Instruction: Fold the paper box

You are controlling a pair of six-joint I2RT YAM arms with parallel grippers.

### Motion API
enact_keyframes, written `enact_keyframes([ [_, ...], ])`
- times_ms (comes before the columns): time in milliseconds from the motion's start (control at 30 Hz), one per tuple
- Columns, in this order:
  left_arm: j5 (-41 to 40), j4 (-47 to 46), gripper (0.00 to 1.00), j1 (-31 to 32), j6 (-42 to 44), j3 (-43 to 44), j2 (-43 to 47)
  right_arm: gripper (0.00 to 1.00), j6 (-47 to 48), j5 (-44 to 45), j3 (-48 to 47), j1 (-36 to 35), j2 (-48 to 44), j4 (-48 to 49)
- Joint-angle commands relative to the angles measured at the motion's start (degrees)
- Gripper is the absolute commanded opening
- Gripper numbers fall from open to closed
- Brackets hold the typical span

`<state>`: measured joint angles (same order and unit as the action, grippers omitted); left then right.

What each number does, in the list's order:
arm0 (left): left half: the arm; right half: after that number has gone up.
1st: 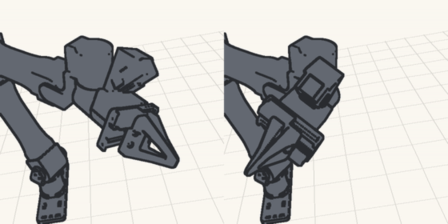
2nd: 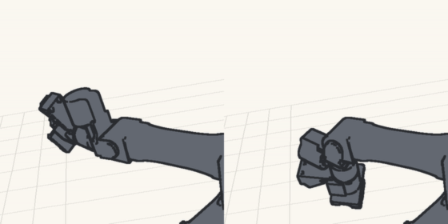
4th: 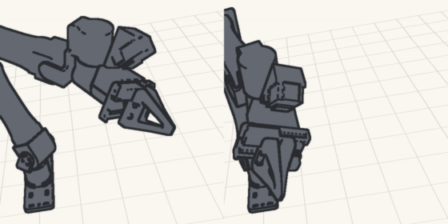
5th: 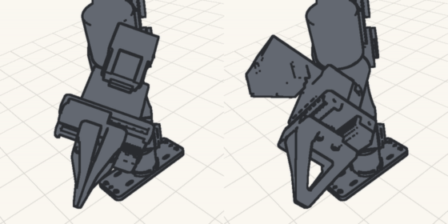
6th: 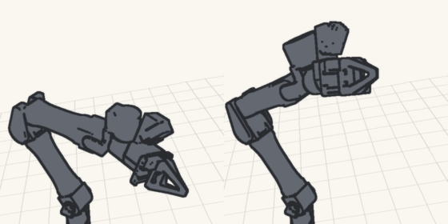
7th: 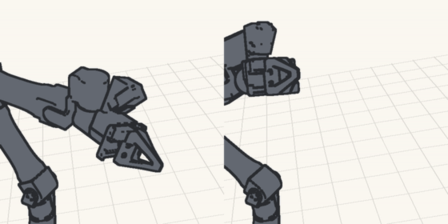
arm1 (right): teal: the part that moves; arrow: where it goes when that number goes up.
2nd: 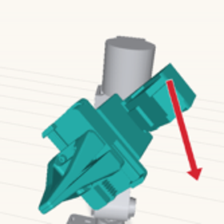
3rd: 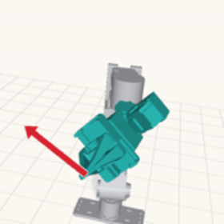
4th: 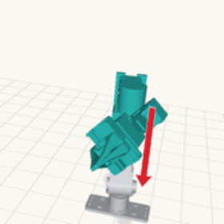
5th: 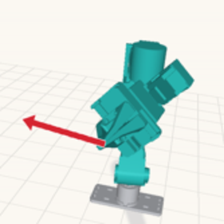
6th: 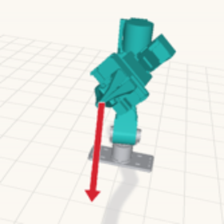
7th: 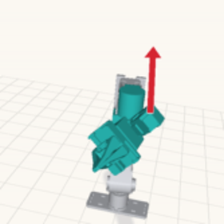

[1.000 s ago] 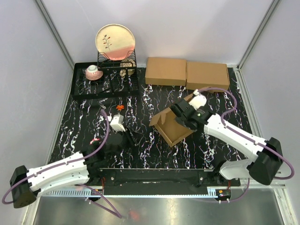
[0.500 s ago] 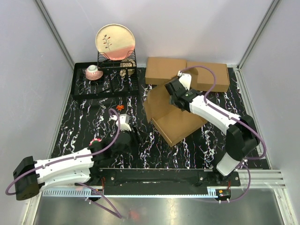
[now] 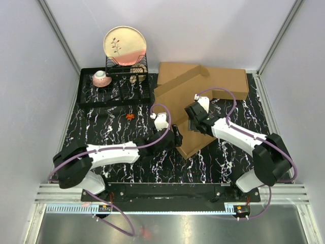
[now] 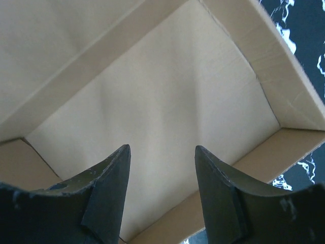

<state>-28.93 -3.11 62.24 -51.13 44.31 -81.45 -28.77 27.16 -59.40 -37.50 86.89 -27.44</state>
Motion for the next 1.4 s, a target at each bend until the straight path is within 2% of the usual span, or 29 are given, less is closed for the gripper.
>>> enact_keyframes([
  [0,2.63,0.91,0.69,-1.59,-4.23,4.46,-5.29,0.59,-2.42,-0.27,2.0,-1.35,-4.35,1.34],
  [133,3.88,5.22,0.68,-2.65,-7.83,5.26,-6.88,0.6,-2.34,0.7,1.83,-1.44,-7.7,0.81],
  [267,3.62,8.91,0.67,-2.65,-11.61,5.6,-7.32,0.61,-1.29,1.23,1.04,-1.35,-7.09,1.07],
  [500,3.17,11.55,0.63,-3.7,-8.99,11.49,-13.9,0.6,-1.29,0.53,1.12,-1.44,-6.73,1.25],
  [600,4.22,12.95,0.54,-4.66,-6.35,13.95,-16.72,0.6,-0.76,1.05,1.74,-1.35,-7.96,1.08],
  [633,4.84,13.22,0.45,-4.93,-5.65,14.91,-17.94,0.6,-0.67,1.14,1.74,-1.44,-8.84,0.99],
  [733,6.69,13.92,0.33,-5.55,-2.84,15.19,-18.83,0.6,-0.23,1.67,2.0,-1.44,-10.95,0.02],
  [833,8.27,14.98,0.28,-5.9,1.2,14.84,-18.04,0.61,1.08,1.93,1.65,-1.44,-13.76,-1.12],
  [933,9.33,17.86,0.27,-6.43,9.35,14.48,-16.2,0.62,3.1,3.69,2.09,-1.44,-17.45,-2.0],
  [1033,8.72,21.2,0.25,-7.22,13.68,14.4,-14.27,0.62,5.92,4.92,3.32,-1.44,-20.44,-2.26],
  [1167,5.21,23.5,0.26,-7.66,15.19,13.78,-11.98,0.64,8.29,4.14,6.65,-1.35,-21.94,-4.37],
  [1333,2.56,22.72,0.25,-7.75,11.86,11.41,-10.84,0.69,5.14,4.3,8.51,-1.35,-22.29,-7.71],
  [1367,2.3,22.54,0.24,-7.75,11.24,11.06,-10.84,0.75,3.91,5.35,8.33,-1.44,-22.03,-9.11],
])
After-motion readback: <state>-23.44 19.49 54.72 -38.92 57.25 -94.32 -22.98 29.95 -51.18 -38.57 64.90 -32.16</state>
